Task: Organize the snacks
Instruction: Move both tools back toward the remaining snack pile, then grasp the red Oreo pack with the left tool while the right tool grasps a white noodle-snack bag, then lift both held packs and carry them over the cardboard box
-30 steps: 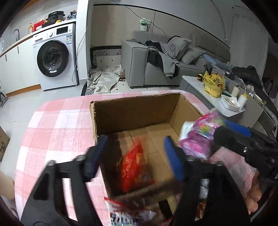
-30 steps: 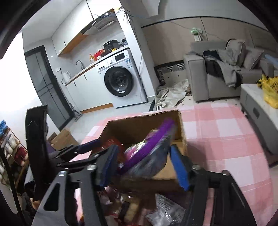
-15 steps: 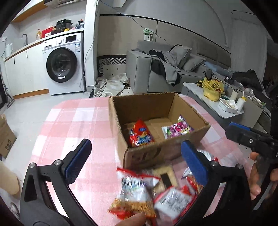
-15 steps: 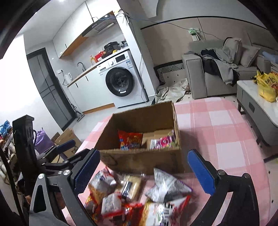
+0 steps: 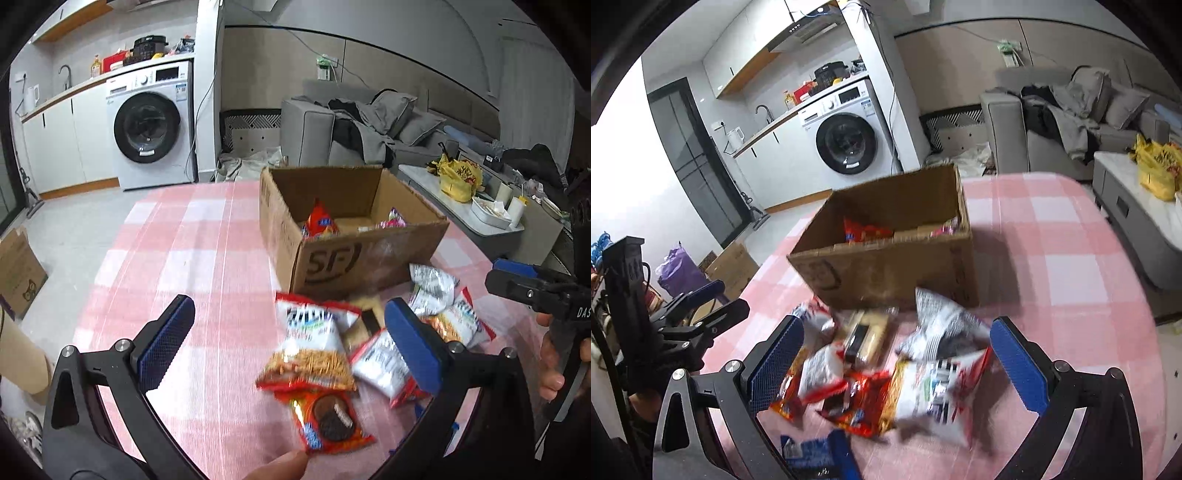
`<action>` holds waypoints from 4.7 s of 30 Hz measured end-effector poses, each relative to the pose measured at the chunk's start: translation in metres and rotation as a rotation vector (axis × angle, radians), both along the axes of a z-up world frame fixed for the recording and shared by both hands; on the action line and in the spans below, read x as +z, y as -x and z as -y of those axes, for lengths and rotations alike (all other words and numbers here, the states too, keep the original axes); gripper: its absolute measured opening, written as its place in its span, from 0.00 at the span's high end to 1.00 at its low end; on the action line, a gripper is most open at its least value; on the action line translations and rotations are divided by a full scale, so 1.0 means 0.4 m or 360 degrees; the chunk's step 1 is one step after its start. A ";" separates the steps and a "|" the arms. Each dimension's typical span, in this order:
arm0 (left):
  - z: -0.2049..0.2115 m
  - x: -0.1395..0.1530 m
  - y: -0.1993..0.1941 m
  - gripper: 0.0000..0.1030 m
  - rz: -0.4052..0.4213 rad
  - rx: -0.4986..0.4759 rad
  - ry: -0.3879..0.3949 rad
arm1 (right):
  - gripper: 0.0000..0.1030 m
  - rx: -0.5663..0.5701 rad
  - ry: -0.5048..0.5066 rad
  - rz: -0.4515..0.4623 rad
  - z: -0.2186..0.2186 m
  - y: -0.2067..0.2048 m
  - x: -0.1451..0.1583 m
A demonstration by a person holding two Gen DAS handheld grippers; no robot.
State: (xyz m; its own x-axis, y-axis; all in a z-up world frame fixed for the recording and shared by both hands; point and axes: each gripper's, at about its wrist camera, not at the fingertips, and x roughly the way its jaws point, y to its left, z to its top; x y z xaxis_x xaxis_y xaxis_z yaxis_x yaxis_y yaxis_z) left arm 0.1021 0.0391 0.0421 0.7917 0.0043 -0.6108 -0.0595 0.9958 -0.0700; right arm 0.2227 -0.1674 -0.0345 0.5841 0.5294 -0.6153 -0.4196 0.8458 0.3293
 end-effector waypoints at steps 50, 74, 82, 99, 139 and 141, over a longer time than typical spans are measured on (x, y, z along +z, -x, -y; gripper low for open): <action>0.058 -0.243 -0.008 0.01 -0.0422 -0.0083 0.0005 | 0.08 0.0083 0.0277 -0.0282 -0.046 -0.018 -0.220; 0.074 -0.253 0.002 0.48 -0.0401 -0.0251 0.0028 | 0.32 0.0112 0.0026 -0.0336 -0.002 -0.029 -0.220; 0.075 -0.243 0.012 0.60 -0.0369 -0.0299 0.0067 | 0.50 0.0152 0.0004 -0.0306 0.003 -0.018 -0.211; 0.091 -0.173 0.053 0.60 -0.0254 -0.0417 0.0107 | 0.56 0.0169 -0.0030 -0.0159 0.034 0.011 -0.134; 0.068 0.018 0.087 0.60 0.0087 -0.0268 0.0157 | 0.59 0.0050 -0.0252 0.0088 0.093 0.061 0.029; 0.061 0.026 0.078 0.60 0.0105 -0.0258 0.0161 | 0.59 0.0042 -0.0259 0.0098 0.093 0.060 0.039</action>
State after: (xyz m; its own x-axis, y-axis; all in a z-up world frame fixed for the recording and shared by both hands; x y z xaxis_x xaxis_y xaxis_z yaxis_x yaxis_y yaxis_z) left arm 0.0710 0.0147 0.0527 0.8154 -0.1852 -0.5486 0.1090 0.9796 -0.1688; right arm 0.1988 -0.2046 -0.0189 0.6028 0.6347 -0.4836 -0.4644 0.7719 0.4342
